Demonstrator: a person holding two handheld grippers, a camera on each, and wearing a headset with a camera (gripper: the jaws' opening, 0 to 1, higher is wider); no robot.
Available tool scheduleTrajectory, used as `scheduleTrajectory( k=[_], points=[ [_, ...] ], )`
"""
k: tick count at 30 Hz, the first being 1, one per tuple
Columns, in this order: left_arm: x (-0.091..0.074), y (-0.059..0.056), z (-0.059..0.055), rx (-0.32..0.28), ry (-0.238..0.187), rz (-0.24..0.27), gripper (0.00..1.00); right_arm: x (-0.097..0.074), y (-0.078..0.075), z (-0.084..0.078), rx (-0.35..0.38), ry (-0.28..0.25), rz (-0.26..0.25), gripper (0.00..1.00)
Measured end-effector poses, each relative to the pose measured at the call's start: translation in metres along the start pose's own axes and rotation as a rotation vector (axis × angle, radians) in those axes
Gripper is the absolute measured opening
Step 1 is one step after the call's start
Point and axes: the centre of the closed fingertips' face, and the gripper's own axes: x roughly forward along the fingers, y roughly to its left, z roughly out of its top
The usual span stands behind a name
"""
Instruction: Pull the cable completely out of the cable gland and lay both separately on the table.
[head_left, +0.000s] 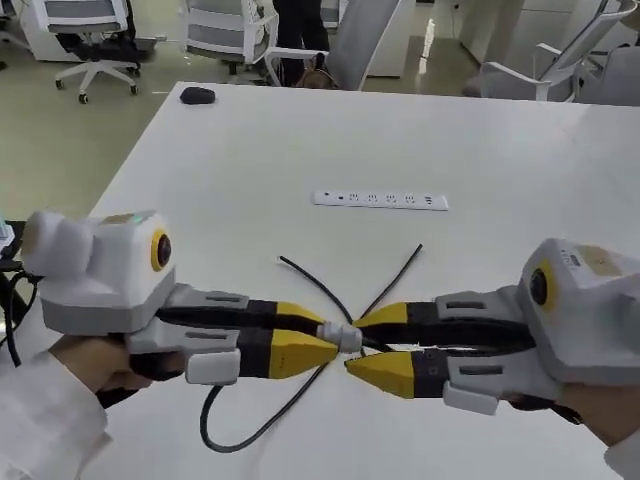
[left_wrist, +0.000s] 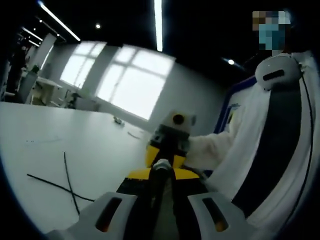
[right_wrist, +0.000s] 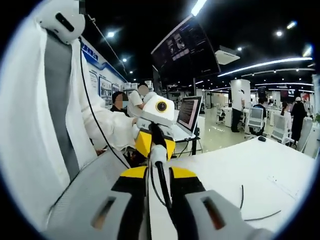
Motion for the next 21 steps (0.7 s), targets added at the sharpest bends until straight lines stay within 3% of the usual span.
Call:
scheduleTrajectory(
  k=[1, 6, 12, 17, 21],
  points=[
    [-0.001, 0.001, 0.001, 0.018, -0.006, 0.010, 0.15, -0.001, 0.000, 0.001, 0.054, -0.015, -0.003, 0.14],
    [0.000, -0.004, 0.000, 0.110, 0.012, 0.020, 0.15, 0.000, -0.003, 0.003, 0.027, -0.027, -0.020, 0.07],
    [0.001, 0.000, 0.007, 0.207, -0.018, 0.055, 0.16, 0.001, -0.002, 0.006, 0.014, -0.043, -0.031, 0.02],
    [0.004, 0.003, 0.007, 0.201, -0.015, 0.076, 0.19, -0.001, 0.000, 0.008, 0.025, -0.057, -0.031, 0.02],
    [0.014, 0.005, 0.003, 0.170, -0.017, 0.077, 0.36, 0.001, 0.002, 0.013, 0.021, -0.081, -0.029, 0.02]
  ],
)
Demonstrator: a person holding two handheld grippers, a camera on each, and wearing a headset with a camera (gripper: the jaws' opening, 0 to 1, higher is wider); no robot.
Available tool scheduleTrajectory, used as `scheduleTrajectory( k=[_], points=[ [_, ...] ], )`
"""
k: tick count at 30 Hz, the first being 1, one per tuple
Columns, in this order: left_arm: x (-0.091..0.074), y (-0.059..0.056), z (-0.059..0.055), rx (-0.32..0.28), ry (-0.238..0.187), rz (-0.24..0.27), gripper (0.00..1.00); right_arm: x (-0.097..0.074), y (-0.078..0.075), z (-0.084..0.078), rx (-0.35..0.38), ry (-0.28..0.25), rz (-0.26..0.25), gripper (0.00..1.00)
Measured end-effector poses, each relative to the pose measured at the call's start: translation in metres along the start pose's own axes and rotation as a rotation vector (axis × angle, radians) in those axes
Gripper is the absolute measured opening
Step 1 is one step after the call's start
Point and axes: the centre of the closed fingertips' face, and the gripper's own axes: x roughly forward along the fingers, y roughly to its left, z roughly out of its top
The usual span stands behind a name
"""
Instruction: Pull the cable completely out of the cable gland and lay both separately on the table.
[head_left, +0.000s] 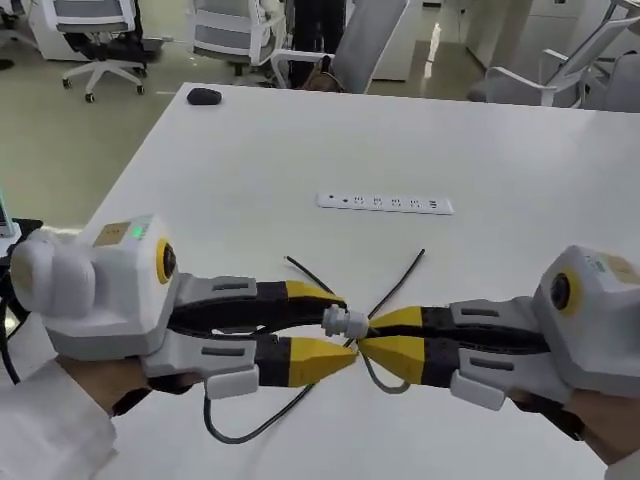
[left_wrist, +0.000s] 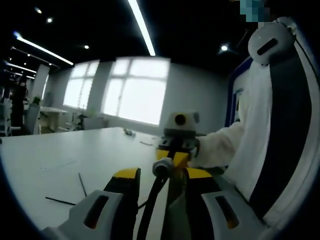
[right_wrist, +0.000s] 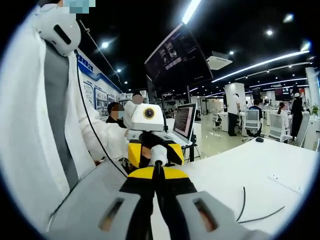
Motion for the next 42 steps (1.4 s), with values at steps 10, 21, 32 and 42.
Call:
scheduleTrajectory(
  k=[10, 21, 32, 42],
  points=[
    [0.008, -0.004, 0.001, -0.090, -0.031, -0.040, 0.17, 0.000, 0.001, -0.008, 0.018, 0.034, 0.003, 0.02],
    [0.004, -0.001, -0.002, -0.085, -0.014, -0.019, 0.16, 0.005, -0.004, -0.015, -0.004, 0.100, -0.005, 0.03],
    [-0.012, 0.008, -0.002, -0.099, -0.042, 0.018, 0.16, -0.007, -0.016, -0.038, -0.062, 0.216, -0.036, 0.02],
    [-0.016, 0.014, 0.000, -0.127, -0.078, 0.038, 0.16, -0.022, -0.029, -0.076, -0.076, 0.338, -0.088, 0.02]
  ],
)
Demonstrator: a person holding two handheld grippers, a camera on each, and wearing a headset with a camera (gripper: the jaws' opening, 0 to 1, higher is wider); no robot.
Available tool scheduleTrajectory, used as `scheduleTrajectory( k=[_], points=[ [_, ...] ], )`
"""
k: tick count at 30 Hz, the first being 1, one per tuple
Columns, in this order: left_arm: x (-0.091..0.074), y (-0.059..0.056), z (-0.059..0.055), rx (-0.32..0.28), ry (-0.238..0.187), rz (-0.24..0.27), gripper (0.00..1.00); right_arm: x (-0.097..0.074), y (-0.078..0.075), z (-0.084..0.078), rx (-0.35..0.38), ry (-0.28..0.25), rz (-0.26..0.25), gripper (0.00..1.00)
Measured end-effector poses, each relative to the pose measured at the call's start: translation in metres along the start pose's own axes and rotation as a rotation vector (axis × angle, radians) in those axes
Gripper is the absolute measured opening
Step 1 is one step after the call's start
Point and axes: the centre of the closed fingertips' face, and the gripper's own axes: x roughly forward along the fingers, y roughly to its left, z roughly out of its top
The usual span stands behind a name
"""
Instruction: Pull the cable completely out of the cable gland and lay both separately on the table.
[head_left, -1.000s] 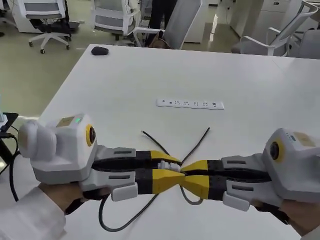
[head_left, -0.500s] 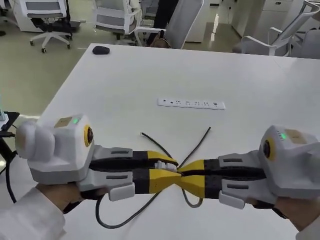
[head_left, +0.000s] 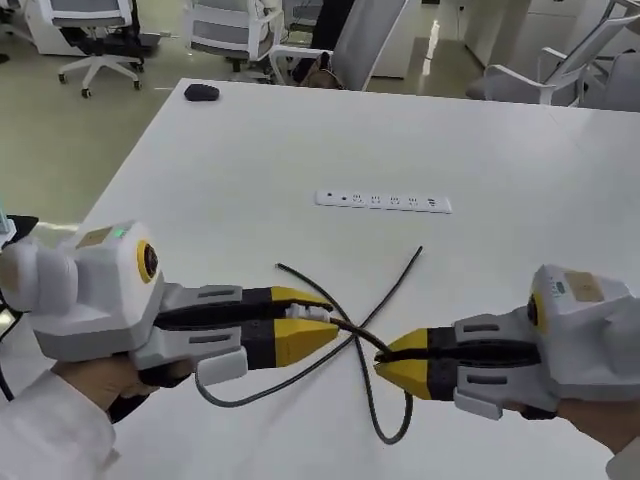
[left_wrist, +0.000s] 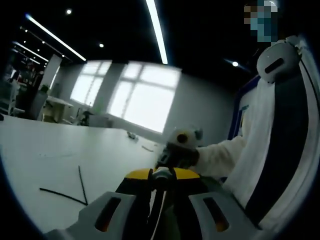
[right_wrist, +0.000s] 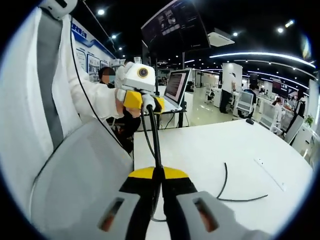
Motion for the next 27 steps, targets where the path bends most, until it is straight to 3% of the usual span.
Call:
scheduleTrajectory(
  k=[5, 10, 18, 23, 25, 27],
  points=[
    [0.001, -0.001, -0.002, 0.009, 0.009, -0.007, 0.16, 0.001, 0.000, -0.011, -0.011, 0.040, 0.000, 0.02],
    [0.002, 0.001, -0.006, -0.033, 0.021, -0.004, 0.16, 0.001, -0.002, -0.015, -0.007, 0.046, -0.007, 0.02],
    [0.002, 0.002, -0.009, -0.020, 0.029, 0.004, 0.17, 0.003, 0.000, -0.018, 0.016, 0.064, -0.002, 0.03],
    [0.000, 0.002, -0.006, -0.004, 0.019, 0.012, 0.17, 0.002, 0.003, -0.008, 0.007, 0.051, 0.000, 0.06],
    [0.002, 0.001, -0.006, -0.001, 0.022, 0.007, 0.17, 0.003, 0.000, 0.008, -0.003, 0.010, -0.020, 0.11],
    [0.005, -0.001, -0.008, 0.004, 0.029, 0.001, 0.17, 0.004, 0.002, 0.025, 0.001, -0.034, 0.000, 0.10]
  ],
)
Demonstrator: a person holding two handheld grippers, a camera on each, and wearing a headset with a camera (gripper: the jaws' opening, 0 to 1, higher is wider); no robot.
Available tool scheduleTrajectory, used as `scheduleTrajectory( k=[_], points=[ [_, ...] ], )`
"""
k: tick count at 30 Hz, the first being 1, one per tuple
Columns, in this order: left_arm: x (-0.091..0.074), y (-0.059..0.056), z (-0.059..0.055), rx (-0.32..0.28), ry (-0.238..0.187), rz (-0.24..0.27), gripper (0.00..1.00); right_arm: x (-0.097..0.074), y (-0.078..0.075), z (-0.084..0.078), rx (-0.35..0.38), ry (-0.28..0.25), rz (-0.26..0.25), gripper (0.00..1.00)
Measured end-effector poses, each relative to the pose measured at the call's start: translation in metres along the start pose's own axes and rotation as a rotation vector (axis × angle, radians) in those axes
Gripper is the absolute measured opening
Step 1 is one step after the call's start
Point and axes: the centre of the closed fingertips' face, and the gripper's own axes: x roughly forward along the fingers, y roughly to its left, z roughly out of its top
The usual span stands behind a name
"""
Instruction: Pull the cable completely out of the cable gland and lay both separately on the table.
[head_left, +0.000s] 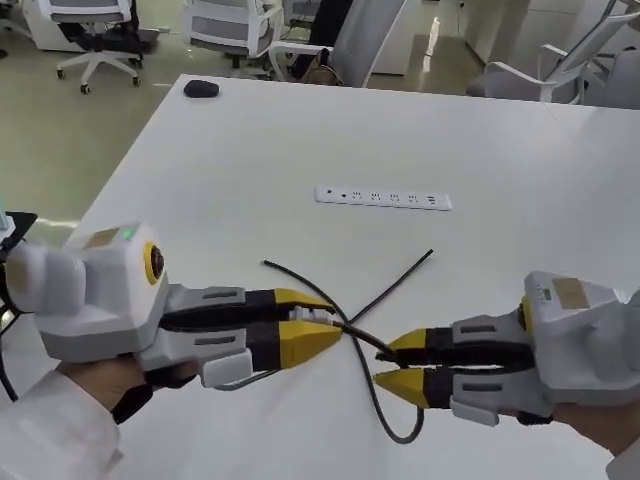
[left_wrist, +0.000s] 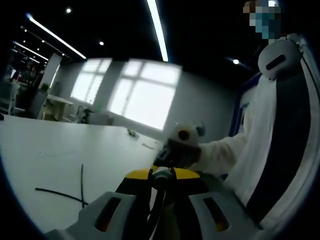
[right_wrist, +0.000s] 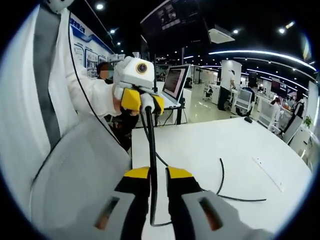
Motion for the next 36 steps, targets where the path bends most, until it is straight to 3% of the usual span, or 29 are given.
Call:
scheduleTrajectory(
  k=[5, 9, 16, 28, 36],
  points=[
    [0.004, -0.003, -0.003, -0.001, 0.012, -0.010, 0.17, 0.005, 0.009, 0.030, -0.054, -0.051, 0.044, 0.06],
    [0.004, -0.004, -0.003, 0.007, 0.016, -0.011, 0.17, 0.008, 0.012, 0.038, -0.071, -0.055, 0.057, 0.06],
    [0.002, -0.003, -0.004, 0.010, 0.018, -0.009, 0.17, 0.011, 0.014, 0.039, -0.051, -0.060, 0.069, 0.03],
    [0.002, -0.002, -0.002, 0.004, 0.019, -0.008, 0.17, 0.011, 0.012, 0.037, -0.078, -0.060, 0.055, 0.03],
    [0.002, 0.002, -0.006, 0.019, 0.033, 0.012, 0.17, 0.012, 0.009, 0.028, -0.098, -0.035, 0.049, 0.03]
  ],
)
